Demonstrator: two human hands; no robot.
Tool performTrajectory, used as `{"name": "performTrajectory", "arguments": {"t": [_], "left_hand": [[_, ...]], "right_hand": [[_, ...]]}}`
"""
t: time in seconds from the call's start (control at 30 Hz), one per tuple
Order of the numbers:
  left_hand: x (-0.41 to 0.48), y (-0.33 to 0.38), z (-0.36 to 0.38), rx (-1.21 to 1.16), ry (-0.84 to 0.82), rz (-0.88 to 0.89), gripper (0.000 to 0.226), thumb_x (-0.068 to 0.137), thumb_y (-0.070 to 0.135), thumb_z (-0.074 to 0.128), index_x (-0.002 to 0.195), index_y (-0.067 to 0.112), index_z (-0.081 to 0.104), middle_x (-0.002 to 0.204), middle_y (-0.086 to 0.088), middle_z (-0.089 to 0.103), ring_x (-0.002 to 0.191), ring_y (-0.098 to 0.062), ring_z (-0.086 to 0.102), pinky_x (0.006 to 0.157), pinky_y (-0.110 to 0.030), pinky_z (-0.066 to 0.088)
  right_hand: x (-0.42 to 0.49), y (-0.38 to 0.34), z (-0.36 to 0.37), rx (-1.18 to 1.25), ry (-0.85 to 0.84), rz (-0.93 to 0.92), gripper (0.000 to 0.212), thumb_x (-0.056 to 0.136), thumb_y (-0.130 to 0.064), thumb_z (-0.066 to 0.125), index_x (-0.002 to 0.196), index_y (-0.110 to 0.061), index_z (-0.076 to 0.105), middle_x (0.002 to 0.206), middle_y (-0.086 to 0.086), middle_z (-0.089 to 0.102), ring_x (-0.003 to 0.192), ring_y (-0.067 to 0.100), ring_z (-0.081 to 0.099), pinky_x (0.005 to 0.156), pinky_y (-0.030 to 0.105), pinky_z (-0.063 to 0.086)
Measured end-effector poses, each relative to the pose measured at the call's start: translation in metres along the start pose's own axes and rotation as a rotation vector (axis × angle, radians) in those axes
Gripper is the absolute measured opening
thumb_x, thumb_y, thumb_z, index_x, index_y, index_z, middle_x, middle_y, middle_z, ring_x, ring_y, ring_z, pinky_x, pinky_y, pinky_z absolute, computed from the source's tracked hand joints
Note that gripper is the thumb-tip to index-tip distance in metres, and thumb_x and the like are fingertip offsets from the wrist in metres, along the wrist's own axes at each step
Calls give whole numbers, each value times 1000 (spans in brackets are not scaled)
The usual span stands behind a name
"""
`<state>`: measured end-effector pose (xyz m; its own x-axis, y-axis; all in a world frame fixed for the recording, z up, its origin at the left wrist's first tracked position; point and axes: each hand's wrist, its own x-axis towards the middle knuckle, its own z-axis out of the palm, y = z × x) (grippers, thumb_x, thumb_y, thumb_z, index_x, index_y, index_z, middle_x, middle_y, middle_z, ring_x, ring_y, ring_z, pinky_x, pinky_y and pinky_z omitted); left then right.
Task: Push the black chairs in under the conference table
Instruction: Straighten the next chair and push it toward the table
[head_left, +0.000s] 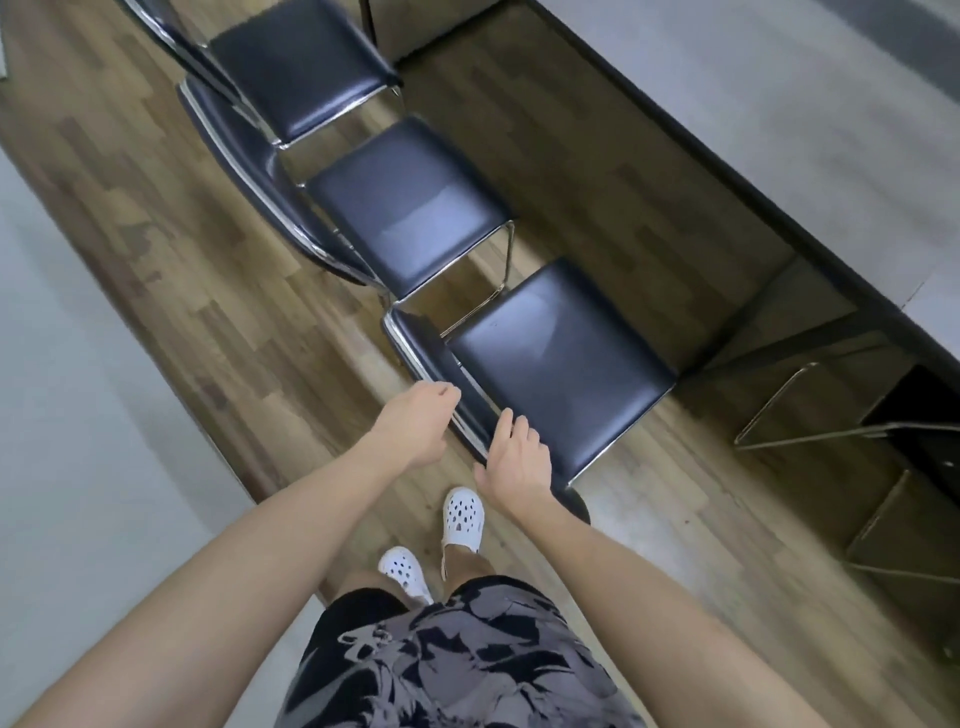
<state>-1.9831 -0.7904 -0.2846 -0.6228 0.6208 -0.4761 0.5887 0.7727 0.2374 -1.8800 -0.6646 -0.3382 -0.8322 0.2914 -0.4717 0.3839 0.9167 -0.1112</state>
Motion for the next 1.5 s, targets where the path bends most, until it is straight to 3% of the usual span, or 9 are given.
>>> {"name": "performTrajectory", "arguments": {"t": [0.2, 0.33, 0.47, 0.67, 0.8, 1.0, 1.13, 1.33, 1.5], "left_hand": [[36, -4, -8, 134, -44, 127, 41, 81, 9, 59, 121, 14, 51, 122, -1, 55, 120, -24, 49, 92, -35, 48], [54, -16, -9, 272, -69, 224, 34, 82, 11, 59, 115, 15, 52, 119, -1, 56, 114, -22, 51, 90, -32, 44], [72, -33, -15, 355, -97, 325, 33, 78, 17, 65, 109, 17, 53, 114, -2, 58, 108, -22, 55, 93, -31, 41], [90, -52, -19, 417, -121, 447, 35, 79, 26, 69, 109, 19, 53, 114, -1, 59, 108, -22, 55, 95, -30, 39], [99, -58, -18, 439, -144, 520, 36, 80, 22, 67, 113, 18, 53, 117, -1, 59, 111, -23, 54, 97, -32, 38], [108, -68, -12, 506, -178, 620, 37, 83, 17, 64, 117, 17, 48, 123, -2, 57, 117, -23, 52, 101, -33, 35], [112, -72, -3, 517, -185, 620, 47, 83, 21, 66, 124, 17, 44, 127, -1, 53, 122, -23, 48, 110, -37, 28], [111, -69, 2, 492, -159, 586, 48, 82, 31, 70, 120, 18, 44, 122, 0, 55, 120, -23, 49, 105, -36, 31], [108, -66, 7, 501, -151, 530, 48, 85, 24, 70, 124, 20, 42, 125, 2, 54, 122, -23, 47, 109, -38, 27]], "right_hand": [[2, -2, 0, 71, -29, 69, 77, 80, -35, 58, 141, -1, 26, 127, 15, 45, 111, 32, 51, 90, 39, 44], [4, -6, 7, 122, -82, 106, 57, 84, -30, 52, 132, -6, 35, 127, 13, 46, 112, 32, 49, 90, 38, 43], [5, -15, 11, 179, -69, 197, 52, 85, -29, 55, 130, -9, 37, 124, 12, 49, 112, 31, 50, 92, 38, 42], [10, -28, 13, 186, -46, 344, 53, 84, -31, 58, 128, -11, 39, 123, 10, 51, 113, 30, 49, 98, 38, 38], [9, -39, 15, 171, -60, 482, 65, 81, -34, 64, 135, -12, 34, 125, 9, 50, 117, 31, 46, 108, 49, 27], [12, -45, 13, 160, -96, 565, 70, 73, -12, 69, 133, -17, 32, 117, 5, 53, 113, 28, 46, 106, 49, 27], [16, -42, 14, 207, -99, 580, 63, 73, -6, 66, 126, -22, 38, 117, 2, 53, 111, 27, 46, 103, 46, 28], [17, -43, 14, 197, -92, 588, 65, 70, 1, 64, 125, -20, 37, 116, 3, 52, 111, 27, 45, 104, 46, 28], [15, -45, 8, 199, -87, 583, 67, 69, 4, 64, 126, -18, 37, 115, 5, 51, 111, 27, 46, 106, 48, 26]]}}
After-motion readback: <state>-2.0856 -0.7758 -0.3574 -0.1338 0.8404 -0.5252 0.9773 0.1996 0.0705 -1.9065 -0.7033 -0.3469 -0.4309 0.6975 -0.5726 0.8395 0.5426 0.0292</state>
